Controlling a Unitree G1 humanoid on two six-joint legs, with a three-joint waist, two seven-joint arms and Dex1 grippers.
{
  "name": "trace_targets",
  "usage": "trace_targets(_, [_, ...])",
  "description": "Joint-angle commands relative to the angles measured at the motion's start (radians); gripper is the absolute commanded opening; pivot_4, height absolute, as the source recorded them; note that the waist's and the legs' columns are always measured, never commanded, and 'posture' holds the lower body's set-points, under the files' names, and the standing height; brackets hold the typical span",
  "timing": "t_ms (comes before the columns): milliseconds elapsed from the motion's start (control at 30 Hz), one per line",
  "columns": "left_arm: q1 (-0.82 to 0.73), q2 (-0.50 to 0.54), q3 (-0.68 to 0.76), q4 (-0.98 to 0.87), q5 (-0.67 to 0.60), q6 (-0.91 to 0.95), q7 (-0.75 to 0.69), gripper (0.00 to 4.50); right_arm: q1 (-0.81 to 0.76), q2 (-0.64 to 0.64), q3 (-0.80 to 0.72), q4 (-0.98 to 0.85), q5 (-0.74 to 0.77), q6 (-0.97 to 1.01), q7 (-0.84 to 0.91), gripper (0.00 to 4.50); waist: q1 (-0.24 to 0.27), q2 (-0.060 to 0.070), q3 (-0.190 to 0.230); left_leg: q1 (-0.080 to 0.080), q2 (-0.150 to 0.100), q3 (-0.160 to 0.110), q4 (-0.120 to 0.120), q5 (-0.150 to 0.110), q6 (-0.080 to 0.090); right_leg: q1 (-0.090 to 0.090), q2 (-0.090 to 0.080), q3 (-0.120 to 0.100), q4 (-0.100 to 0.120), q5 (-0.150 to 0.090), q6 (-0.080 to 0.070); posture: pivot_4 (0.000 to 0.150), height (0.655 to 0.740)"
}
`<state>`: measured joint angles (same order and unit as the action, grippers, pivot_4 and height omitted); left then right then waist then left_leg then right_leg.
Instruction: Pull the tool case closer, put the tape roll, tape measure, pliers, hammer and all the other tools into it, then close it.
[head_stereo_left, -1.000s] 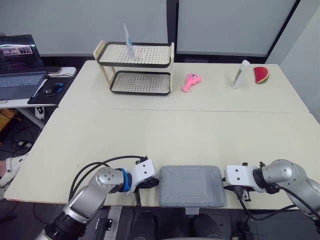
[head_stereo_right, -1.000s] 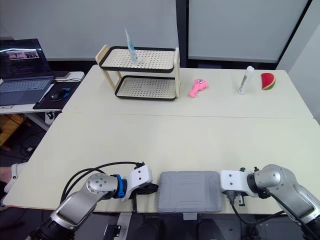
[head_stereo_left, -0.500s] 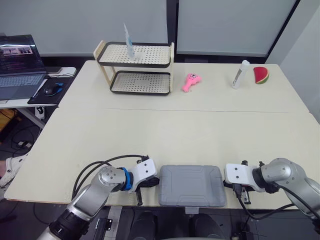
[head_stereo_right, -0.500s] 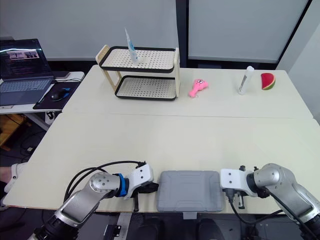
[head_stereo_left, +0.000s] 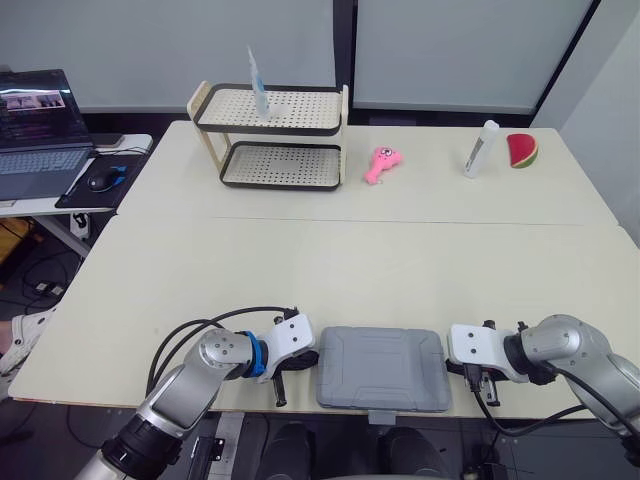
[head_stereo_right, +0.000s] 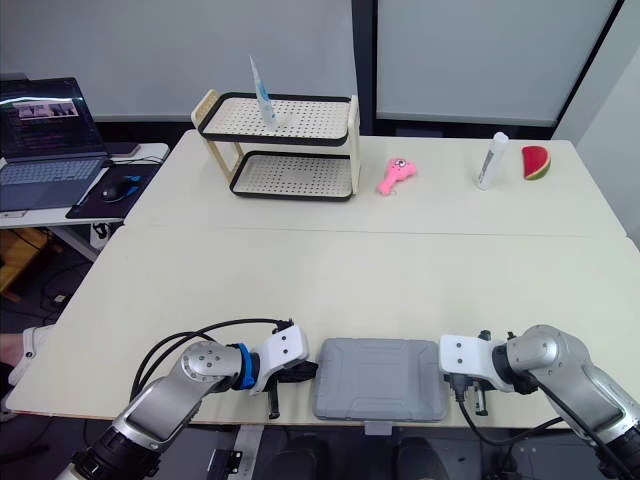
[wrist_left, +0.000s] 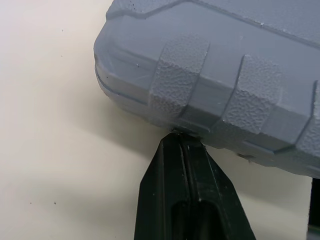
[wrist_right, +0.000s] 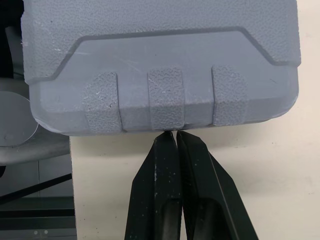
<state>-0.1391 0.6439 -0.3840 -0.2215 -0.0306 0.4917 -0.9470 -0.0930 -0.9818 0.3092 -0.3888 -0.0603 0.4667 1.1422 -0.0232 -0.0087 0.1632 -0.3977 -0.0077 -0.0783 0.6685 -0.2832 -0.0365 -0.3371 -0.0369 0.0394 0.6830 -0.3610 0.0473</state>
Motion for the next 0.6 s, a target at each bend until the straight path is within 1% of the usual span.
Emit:
trace_targets(33, [0.008,0.02,0.029,-0.031,-0.015,-0.032,-0.008,0.0,-0.01,-0.014,-0.025,-0.042,0.012,-0.005,0.004,0.02,0.0,0.0,0.0,0.0,0.0,0.0,0.0,0.0,0.0,0.0,0.0,0.0,0.0,0.0,0.0,0.15,0.729])
trace_targets(167, [0.071,0.126,0.169,-0.026,-0.073,-0.08,-0.044,0.0,0.029,-0.077,-0.138,-0.017,0.054,-0.034,0.016,0.02,-0.002,0.0,0.0,0.0,0.001,0.0,0.0,0.0,0.0,-0.001,0.0,0.0,0.0,0.0,0.0,0.15,0.729])
trace_targets(333, [0.148,0.213,0.364,-0.002,-0.153,-0.184,-0.085,0.0,0.1,-0.133,-0.317,0.053,0.13,-0.222,0.046,0.02,-0.001,0.0,0.0,0.0,0.001,0.0,-0.001,0.0,0.0,0.0,-0.002,0.0,0.0,0.0,0.0,0.15,0.729])
trace_targets(433, [0.194,0.273,0.499,0.013,-0.182,-0.233,-0.106,0.0,0.158,-0.17,-0.478,0.096,0.232,-0.333,0.15,0.02,0.0,0.0,0.0,0.0,0.001,0.0,-0.001,0.0,0.0,0.0,-0.003,0.0,-0.001,0.0,0.0,0.15,0.729])
trace_targets(533, [0.233,0.317,0.575,0.01,-0.214,-0.256,-0.147,0.0,0.201,-0.217,-0.586,0.122,0.312,-0.342,0.255,0.02,-0.001,0.0,0.0,0.001,0.001,0.001,-0.001,0.0,0.0,0.0,-0.002,0.0,-0.001,0.0,0.0,0.15,0.729])
trace_targets(600, [0.257,0.34,0.61,-0.001,-0.237,-0.257,-0.178,0.0,0.204,-0.239,-0.637,0.141,0.352,-0.33,0.296,0.02,-0.003,0.0,0.0,0.002,0.001,0.001,-0.001,0.0,0.0,0.001,-0.002,0.0,-0.001,0.0,0.0,0.15,0.729])
